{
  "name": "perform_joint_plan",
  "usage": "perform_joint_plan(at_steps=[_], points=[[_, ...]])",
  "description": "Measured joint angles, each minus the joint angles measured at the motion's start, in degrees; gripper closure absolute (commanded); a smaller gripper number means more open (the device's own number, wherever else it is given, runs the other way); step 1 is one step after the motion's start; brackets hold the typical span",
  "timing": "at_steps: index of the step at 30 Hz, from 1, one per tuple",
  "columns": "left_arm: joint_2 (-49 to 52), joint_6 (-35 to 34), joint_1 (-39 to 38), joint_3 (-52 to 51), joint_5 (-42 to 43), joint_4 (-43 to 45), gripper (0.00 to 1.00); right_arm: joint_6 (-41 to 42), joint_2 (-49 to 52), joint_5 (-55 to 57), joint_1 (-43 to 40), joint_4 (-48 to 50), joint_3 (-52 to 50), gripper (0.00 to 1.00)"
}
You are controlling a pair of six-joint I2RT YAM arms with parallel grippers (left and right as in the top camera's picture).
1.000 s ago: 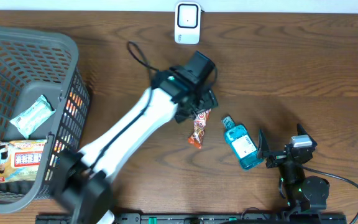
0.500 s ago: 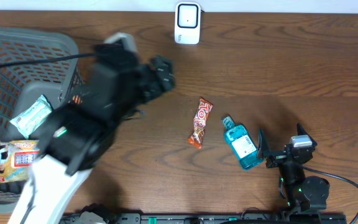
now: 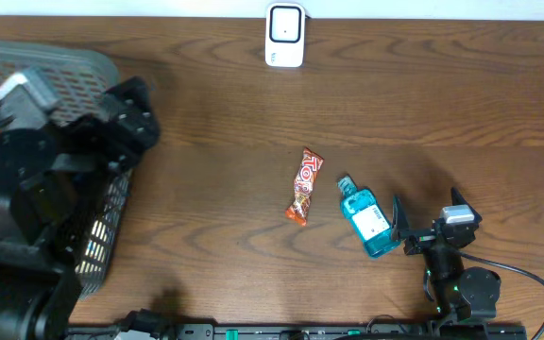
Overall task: Scan the item barcode
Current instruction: 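Reach into the basket and grasp the yellow snack bag, left gripper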
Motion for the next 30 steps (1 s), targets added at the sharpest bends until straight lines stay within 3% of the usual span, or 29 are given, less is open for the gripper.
perform_joint_plan(at_steps=[6,15,23,30], points=[[-0.66,0.20,8.11,0.00,-6.62,-5.35,0.06,0.00,0.00,0.00,0.00,-0.02,0.00,0.01],[2.71,-0.31,25.35,0.02,-9.18,-13.16,0.06,0.00,0.00,0.00,0.00,0.00,0.00,0.01],[15.23,-7.28,40.81,0.02,-7.87,-21.97,0.06,0.00,0.00,0.02,0.00,0.02,0.00,0.01],[28.76,-17.07,44.63,-0.37,-5.70,-27.78,0.06,0.00,0.00,0.00,0.00,0.00,0.00,0.01]])
